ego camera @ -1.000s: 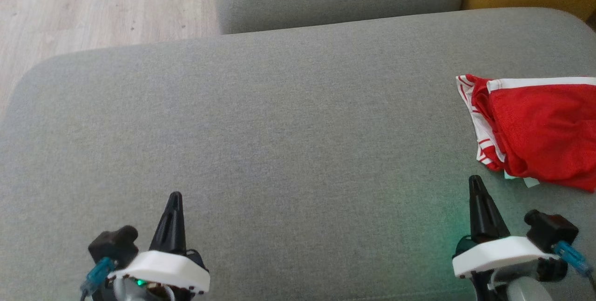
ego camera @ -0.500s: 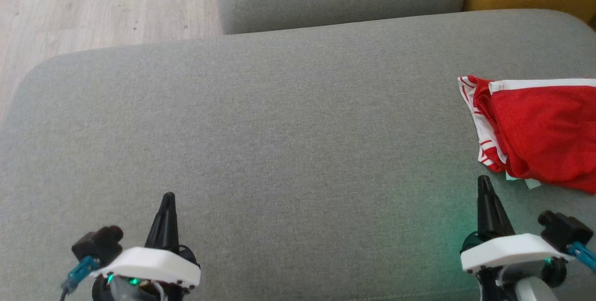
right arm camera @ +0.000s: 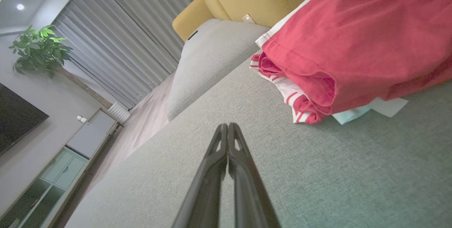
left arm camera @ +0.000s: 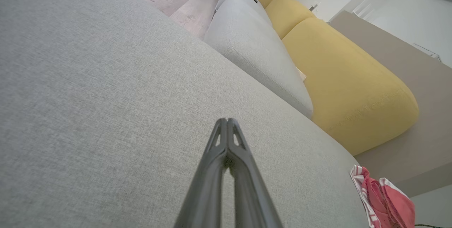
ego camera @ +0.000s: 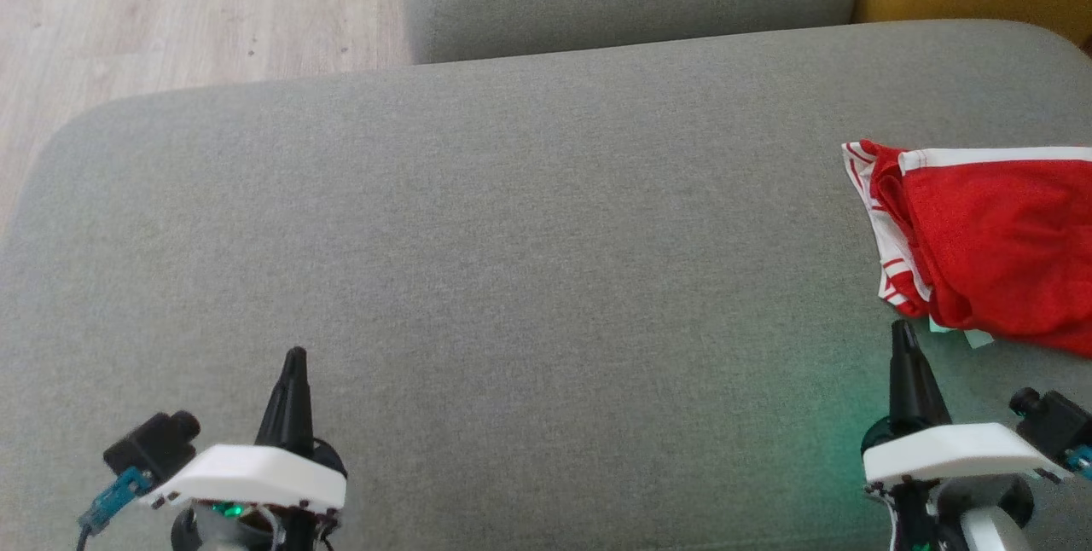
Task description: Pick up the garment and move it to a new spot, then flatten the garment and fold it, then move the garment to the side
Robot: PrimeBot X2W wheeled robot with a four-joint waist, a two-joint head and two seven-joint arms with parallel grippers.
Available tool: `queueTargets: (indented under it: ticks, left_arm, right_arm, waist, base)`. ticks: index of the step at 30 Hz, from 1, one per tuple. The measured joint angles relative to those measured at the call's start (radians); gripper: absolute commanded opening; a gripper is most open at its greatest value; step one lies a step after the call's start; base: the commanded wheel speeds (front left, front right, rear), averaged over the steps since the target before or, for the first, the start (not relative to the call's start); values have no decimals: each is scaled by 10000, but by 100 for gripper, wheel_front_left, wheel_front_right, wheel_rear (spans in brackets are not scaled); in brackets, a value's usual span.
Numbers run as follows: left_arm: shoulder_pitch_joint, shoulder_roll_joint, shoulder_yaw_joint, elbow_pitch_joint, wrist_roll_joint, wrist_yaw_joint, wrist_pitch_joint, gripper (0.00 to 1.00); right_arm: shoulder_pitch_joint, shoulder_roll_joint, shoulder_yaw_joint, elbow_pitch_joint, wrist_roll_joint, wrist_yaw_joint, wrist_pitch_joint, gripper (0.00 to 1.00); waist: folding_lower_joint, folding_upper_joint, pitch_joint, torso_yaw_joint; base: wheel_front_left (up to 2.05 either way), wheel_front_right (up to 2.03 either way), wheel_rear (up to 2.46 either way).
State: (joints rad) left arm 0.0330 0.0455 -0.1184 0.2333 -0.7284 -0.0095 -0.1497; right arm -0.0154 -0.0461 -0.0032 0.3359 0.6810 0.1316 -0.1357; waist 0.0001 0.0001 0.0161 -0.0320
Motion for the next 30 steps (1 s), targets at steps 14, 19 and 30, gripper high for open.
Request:
queueTargets:
  ticks: [14,19,30]
  left_arm:
    - [-188,15,267,58,-1503,-182,433,0]
    - [-189,21,355,100,-2042,-263,543,0]
    - [-267,25,602,161,-3227,-372,878,0]
  right_arm:
    - [-16,0,-176,-79,1584,0,405,0]
    - [-91,0,-274,-121,2134,0,537,0]
    - [-167,0,-407,-186,3358,0,836,0]
  waist:
    - [0,0,-22,54]
    - [0,0,-30,73]
    - [0,0,-47,116]
  base:
    - [0,0,0]
    - [0,0,0]
    - [0,0,0]
